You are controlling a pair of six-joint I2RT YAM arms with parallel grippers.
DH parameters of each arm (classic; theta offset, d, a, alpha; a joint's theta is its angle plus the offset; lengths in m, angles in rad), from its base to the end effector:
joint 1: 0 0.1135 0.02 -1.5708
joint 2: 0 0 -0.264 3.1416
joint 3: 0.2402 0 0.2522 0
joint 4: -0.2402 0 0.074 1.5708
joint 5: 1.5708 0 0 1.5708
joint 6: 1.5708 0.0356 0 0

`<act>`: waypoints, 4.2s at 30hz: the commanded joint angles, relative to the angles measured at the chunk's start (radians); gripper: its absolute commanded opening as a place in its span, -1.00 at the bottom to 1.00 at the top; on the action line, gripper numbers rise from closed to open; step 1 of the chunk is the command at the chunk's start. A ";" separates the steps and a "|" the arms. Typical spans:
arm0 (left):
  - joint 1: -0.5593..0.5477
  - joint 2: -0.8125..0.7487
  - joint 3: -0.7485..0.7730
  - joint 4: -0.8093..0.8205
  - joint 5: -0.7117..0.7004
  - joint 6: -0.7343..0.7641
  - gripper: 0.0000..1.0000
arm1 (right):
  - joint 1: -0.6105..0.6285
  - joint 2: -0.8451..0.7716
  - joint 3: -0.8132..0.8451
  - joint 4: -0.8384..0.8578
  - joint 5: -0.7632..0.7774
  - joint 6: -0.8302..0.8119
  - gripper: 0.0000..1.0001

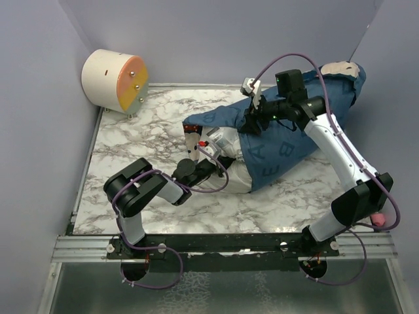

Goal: Put the pillow into the pillowcase
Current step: Stuff the pillow into the pillowcase.

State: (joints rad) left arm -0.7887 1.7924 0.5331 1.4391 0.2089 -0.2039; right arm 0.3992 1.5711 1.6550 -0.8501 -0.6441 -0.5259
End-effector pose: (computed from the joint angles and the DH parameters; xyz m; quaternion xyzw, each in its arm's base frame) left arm 0.2184 -0.2303 0.1757 0.2603 0.5872 -0.4223 0.6396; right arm 0.2985 0.1491 0.3868 -0.5004 0.7258 0.2671 0.3891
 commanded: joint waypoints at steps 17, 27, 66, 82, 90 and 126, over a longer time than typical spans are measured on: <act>-0.030 0.090 0.277 -0.268 0.064 0.020 -1.00 | 0.033 0.061 0.191 0.145 -0.804 0.434 -0.99; -0.070 0.195 0.372 0.008 0.121 -0.143 -1.00 | -0.039 -0.028 -0.168 0.392 -0.722 0.561 -0.99; 0.105 0.164 0.264 0.131 0.063 -0.563 -1.00 | 0.107 -0.251 -0.324 1.069 -0.656 0.987 -0.99; 0.192 -0.160 0.131 -0.551 -0.174 -0.577 0.56 | 0.056 -0.386 -0.457 0.521 0.133 0.210 0.73; 0.192 -0.595 -0.043 -0.932 -0.199 -0.460 0.71 | -0.189 -0.462 -0.681 0.590 -0.070 0.365 0.82; -0.069 -0.001 0.039 -0.225 -0.496 -0.391 0.45 | -0.426 -0.480 -1.093 1.077 -0.336 0.657 0.75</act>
State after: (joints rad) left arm -0.9302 1.7756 0.5117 1.0523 -0.2893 -0.5709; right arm -0.0017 1.1339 0.5808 0.1619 -0.9497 0.1043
